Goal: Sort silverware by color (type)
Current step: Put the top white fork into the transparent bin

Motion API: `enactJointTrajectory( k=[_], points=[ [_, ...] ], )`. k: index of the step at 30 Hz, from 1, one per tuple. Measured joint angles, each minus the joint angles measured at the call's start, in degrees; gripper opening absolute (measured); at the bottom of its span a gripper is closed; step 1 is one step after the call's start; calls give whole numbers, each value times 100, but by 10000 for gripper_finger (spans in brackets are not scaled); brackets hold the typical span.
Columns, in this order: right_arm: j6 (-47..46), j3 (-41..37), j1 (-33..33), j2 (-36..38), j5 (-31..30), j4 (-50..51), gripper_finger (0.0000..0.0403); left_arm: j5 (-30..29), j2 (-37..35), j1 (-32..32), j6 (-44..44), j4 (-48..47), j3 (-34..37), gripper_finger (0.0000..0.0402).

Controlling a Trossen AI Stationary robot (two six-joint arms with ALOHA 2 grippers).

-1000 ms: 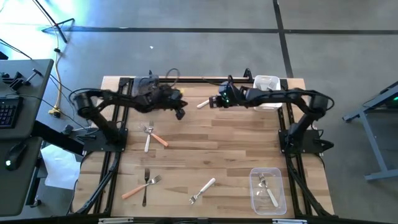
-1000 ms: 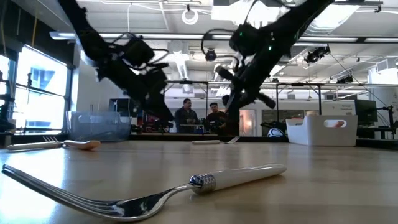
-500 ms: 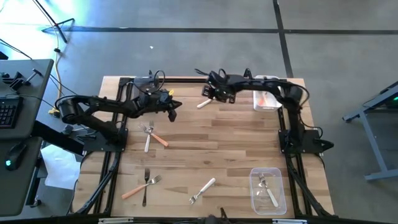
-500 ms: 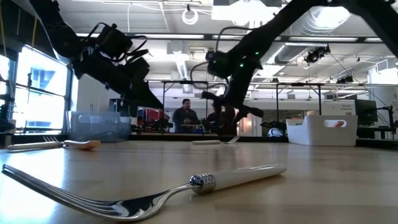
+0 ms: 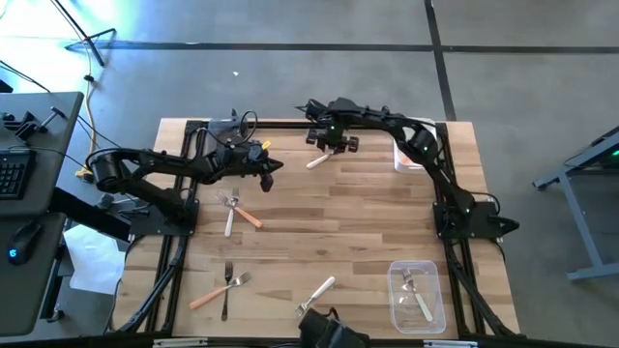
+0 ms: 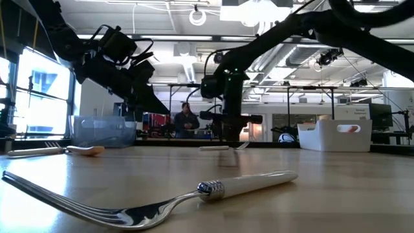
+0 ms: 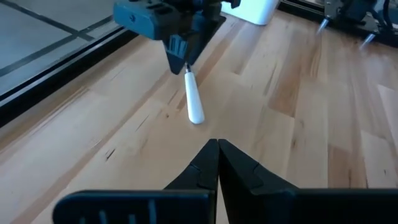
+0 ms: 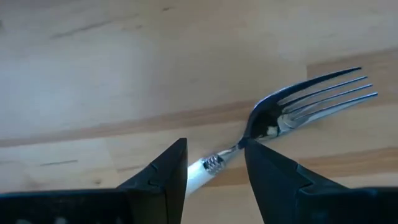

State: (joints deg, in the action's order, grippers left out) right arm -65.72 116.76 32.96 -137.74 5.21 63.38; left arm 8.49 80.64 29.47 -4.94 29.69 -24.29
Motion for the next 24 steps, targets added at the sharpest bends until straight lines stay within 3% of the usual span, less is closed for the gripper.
enactJointTrajectory(
  k=[4,16,21,24],
  points=[
    [322,82,-70,-72,3,286,144,-2,0,0,14,-6,-2,0],
    [2554,258,-343,-70,-46,1412,144,-2,0,0,6,5,22,0],
    [2609,840,-452,-61,-331,1993,144,-2,0,2,6,1,22,1],
    [1849,1090,-586,-59,-584,2185,144,-2,0,2,6,-6,22,1]
  ],
)
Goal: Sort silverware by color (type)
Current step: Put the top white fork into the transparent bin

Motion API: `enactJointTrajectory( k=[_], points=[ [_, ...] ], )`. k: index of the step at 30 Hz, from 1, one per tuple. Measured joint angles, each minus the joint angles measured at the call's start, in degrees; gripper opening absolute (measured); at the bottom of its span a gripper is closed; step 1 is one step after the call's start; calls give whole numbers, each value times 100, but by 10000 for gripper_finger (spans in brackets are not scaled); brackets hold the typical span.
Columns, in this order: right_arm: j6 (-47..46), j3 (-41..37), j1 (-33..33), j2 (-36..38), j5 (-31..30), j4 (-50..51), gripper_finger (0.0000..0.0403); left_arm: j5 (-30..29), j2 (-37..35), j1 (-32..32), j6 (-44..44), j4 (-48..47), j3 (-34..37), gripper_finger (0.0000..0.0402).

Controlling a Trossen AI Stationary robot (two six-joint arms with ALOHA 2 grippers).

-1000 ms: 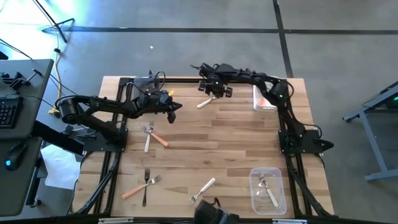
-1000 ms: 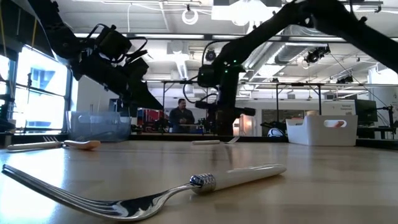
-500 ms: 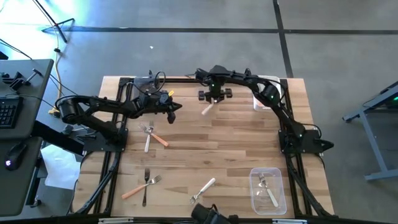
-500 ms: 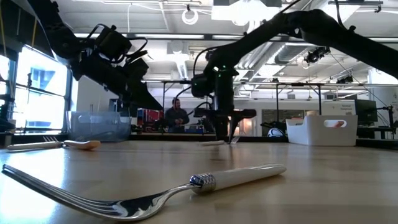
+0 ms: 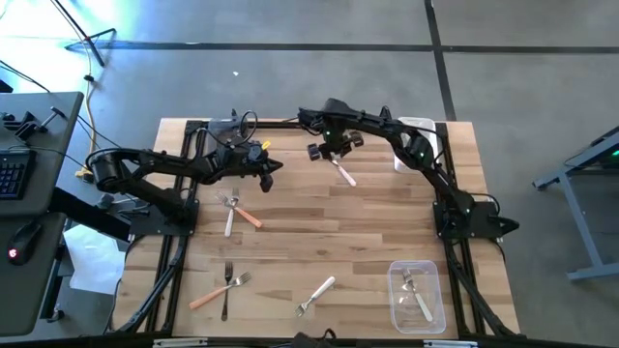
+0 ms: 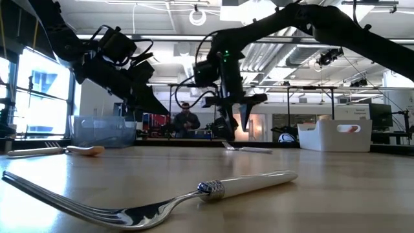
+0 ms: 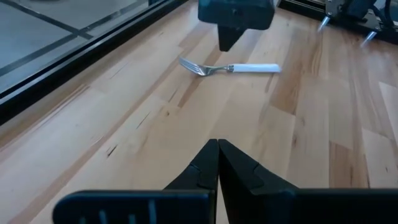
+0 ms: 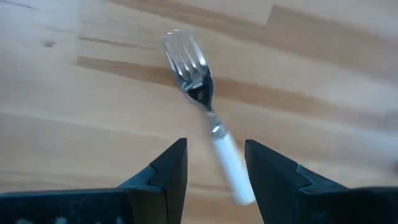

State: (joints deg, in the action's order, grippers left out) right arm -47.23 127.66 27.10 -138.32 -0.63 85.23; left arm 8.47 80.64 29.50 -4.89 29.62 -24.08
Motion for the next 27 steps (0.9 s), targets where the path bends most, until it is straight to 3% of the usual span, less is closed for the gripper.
enactJointTrajectory(
  k=[5,7,14,18,27],
  points=[
    [-998,-44,-202,-2,-92,-188,144,0,0,0,0,-22,0,0],
    [-968,-150,-241,-5,-386,-214,144,0,0,0,0,-22,0,1],
    [1343,-296,-239,-13,-1006,-168,144,307,0,0,3,-25,0,1],
    [2390,-296,-233,-7,-737,-476,144,312,0,0,4,-24,0,1],
    [3131,-296,-213,-9,-493,-688,144,313,0,0,66,-173,2,1]
  ],
)
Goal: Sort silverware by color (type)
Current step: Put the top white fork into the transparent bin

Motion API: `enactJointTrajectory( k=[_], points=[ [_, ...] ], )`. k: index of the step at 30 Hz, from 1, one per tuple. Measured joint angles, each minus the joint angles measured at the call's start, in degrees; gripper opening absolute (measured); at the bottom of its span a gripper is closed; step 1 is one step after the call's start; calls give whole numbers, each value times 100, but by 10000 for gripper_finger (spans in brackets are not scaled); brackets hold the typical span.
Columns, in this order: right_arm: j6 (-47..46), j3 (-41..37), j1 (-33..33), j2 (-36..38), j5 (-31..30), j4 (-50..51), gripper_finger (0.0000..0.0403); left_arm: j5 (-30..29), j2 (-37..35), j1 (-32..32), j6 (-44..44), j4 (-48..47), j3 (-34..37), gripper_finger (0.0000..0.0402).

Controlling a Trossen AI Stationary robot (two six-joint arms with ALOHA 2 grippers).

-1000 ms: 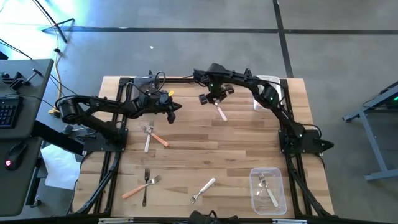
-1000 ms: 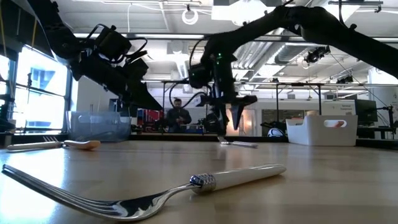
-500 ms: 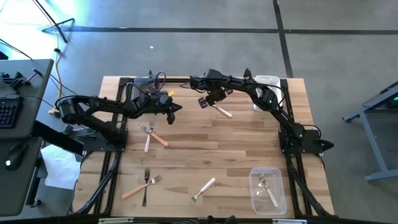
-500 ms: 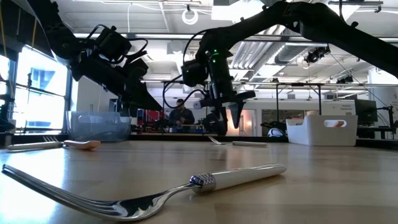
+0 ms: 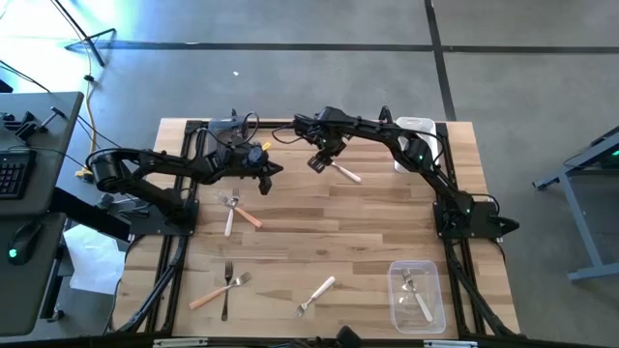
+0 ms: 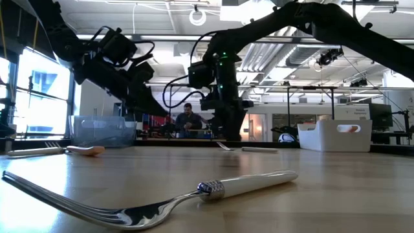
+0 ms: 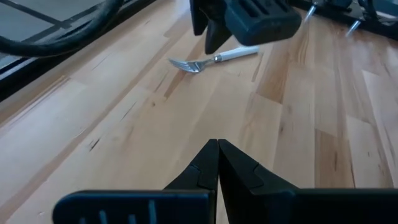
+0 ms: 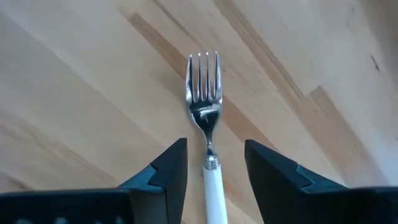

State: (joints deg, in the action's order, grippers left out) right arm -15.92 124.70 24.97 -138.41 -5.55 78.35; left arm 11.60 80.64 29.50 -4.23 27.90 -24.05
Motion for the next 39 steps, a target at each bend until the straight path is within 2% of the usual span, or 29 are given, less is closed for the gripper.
enactJointTrajectory(
  k=[8,16,39],
  points=[
    [208,-49,-26,2,9,-64,144,0,2,0,87,-8,127,0],
    [249,-896,-120,25,21,-640,144,-2,2,17,87,200,269,1],
    [337,-925,-22,20,222,-706,144,-13,2,17,146,331,273,0]
  ],
)
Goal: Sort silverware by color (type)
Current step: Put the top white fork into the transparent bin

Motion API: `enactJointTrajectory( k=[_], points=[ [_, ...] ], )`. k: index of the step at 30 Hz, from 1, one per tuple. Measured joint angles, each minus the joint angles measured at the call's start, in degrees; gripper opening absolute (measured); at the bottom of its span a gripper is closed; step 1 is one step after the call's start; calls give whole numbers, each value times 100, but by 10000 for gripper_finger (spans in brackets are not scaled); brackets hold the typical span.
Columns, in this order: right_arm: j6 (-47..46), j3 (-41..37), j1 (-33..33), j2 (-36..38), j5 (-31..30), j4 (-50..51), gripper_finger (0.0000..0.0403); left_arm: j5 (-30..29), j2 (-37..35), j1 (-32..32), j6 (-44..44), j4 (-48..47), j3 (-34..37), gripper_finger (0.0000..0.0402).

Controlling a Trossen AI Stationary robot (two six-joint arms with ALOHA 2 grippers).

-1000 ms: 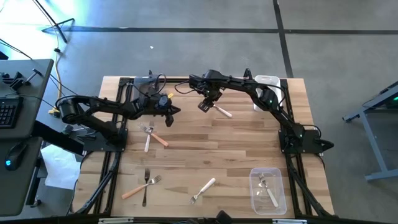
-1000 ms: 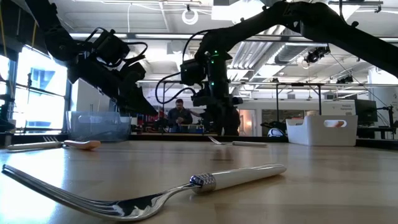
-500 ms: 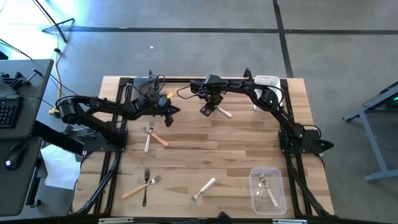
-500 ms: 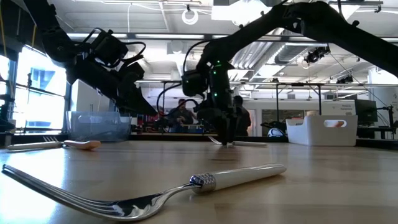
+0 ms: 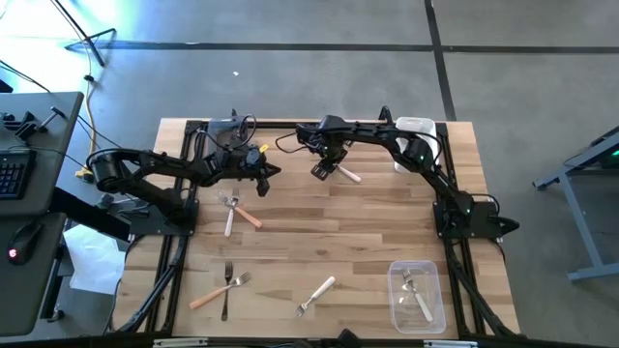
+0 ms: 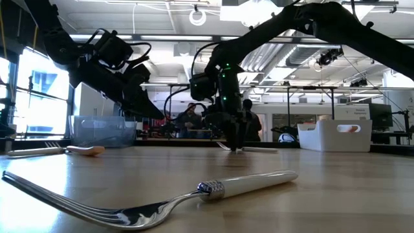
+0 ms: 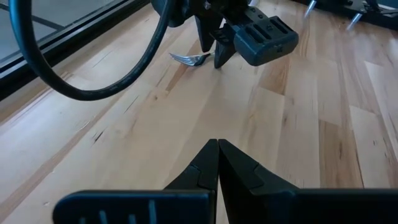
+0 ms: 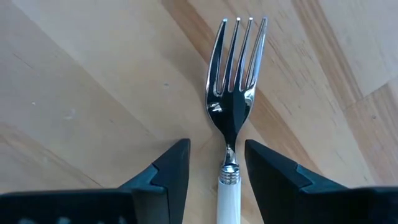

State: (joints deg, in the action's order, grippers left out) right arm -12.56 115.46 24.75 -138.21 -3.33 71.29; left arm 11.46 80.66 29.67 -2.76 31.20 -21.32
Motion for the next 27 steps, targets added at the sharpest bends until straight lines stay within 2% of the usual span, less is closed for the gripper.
enactJointTrajectory(
  k=[27],
  points=[
    [212,-7,-57,-11,-17,-46,65,11,0,-2,-2,46,0,1]
  ],
)
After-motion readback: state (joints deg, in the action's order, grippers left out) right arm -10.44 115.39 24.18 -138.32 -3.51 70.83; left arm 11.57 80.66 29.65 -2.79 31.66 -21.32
